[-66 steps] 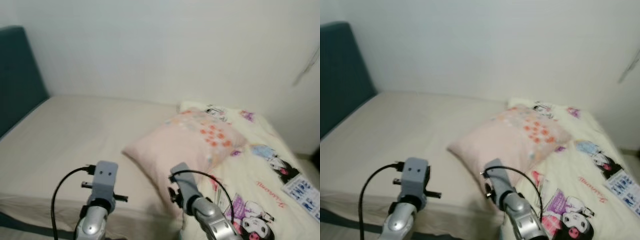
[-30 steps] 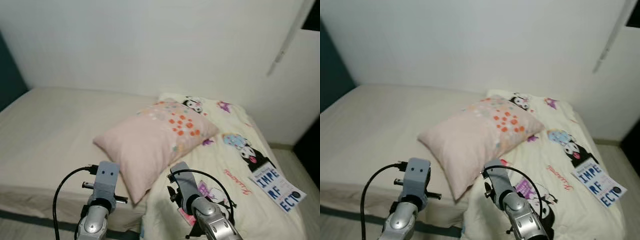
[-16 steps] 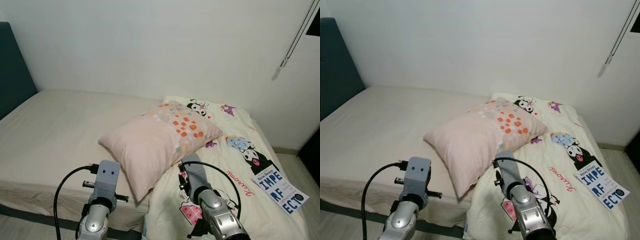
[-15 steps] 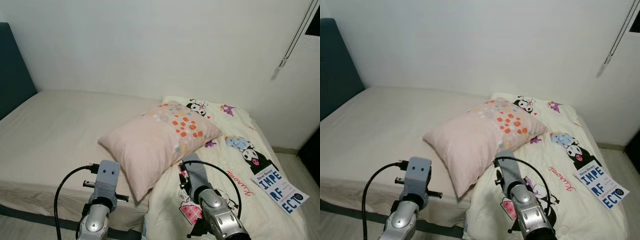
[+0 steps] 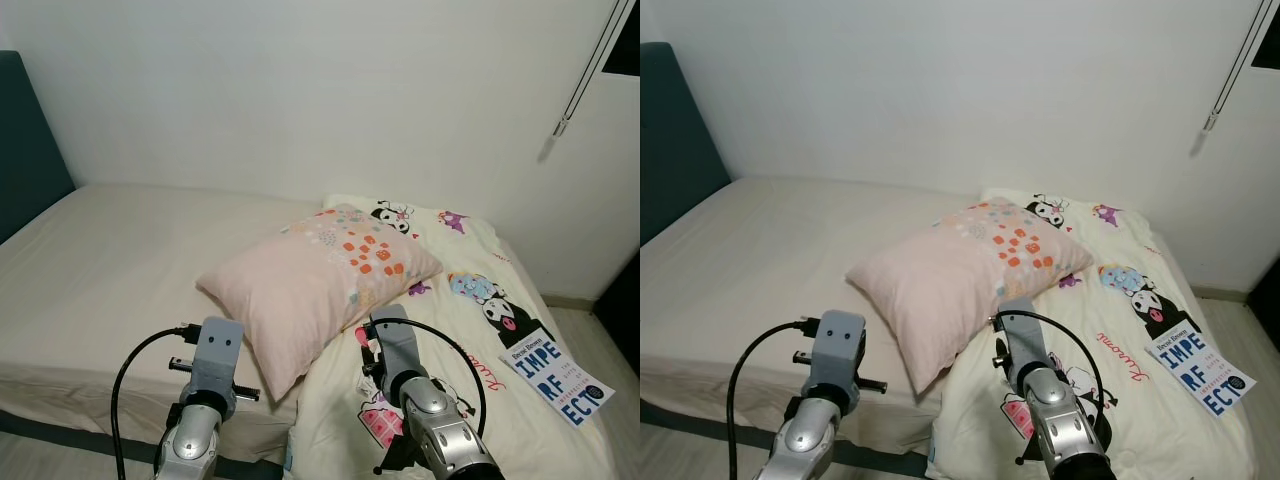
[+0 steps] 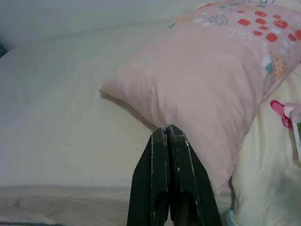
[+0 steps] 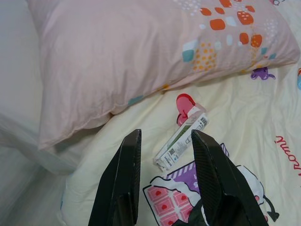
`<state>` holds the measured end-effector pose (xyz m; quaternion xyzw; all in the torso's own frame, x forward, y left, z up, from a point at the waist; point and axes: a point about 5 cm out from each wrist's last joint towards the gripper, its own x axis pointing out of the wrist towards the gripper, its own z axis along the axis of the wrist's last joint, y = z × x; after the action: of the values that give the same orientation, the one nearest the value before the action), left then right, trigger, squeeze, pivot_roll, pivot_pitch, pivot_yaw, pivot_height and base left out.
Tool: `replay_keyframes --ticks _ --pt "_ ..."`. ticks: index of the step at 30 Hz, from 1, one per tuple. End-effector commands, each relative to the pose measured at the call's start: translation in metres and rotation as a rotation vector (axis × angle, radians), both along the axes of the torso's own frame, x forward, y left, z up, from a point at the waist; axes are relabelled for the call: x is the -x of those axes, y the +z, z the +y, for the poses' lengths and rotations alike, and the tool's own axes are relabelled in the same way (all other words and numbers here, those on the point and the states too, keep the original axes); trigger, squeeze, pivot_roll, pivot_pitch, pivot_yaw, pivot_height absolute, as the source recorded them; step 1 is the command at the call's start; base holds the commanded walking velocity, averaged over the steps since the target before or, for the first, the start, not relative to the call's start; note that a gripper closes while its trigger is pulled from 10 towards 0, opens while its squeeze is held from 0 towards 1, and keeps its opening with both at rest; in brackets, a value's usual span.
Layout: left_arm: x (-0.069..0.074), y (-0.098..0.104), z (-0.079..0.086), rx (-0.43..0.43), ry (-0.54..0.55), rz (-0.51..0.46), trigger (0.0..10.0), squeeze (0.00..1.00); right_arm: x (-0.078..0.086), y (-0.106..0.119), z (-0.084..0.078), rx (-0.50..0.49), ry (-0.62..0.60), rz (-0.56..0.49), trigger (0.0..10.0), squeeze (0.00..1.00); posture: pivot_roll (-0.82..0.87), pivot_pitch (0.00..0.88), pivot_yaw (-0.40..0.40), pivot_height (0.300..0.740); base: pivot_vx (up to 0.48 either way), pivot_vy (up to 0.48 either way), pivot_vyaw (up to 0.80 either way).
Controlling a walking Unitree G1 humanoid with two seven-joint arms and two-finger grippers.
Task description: Clean up the room
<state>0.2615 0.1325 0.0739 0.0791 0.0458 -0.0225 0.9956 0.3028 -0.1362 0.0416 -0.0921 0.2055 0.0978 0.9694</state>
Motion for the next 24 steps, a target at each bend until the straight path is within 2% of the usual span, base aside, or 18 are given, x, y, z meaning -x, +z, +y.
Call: replay_keyframes --ticks 1,14,24 --pt "-0.0008 -0.0041 0.0002 -0.008 -0.006 0.020 10.0 0.00 0.0000 -0.0012 -0.0007 -0.012 -0.012 0.002 10.0 0.00 -0.01 0.000 -0.039 0.685 0.000 0.000 0.00" --pt "-0.0051 -0.0016 -0.0002 -0.012 -0.020 0.014 10.0 0.00 0.0001 -0.0018 -0.0011 -0.008 -0.015 -0.001 10.0 0.00 -0.01 0.000 -0.032 0.645 0.000 0.000 0.00" --pt "-0.0070 -0.0035 -0.0010 -0.028 -0.035 0.027 10.0 0.00 -0.0001 -0.0010 -0.0002 -0.013 -0.022 -0.015 10.0 0.00 -0.01 0.000 -0.022 0.645 0.000 0.000 0.00"
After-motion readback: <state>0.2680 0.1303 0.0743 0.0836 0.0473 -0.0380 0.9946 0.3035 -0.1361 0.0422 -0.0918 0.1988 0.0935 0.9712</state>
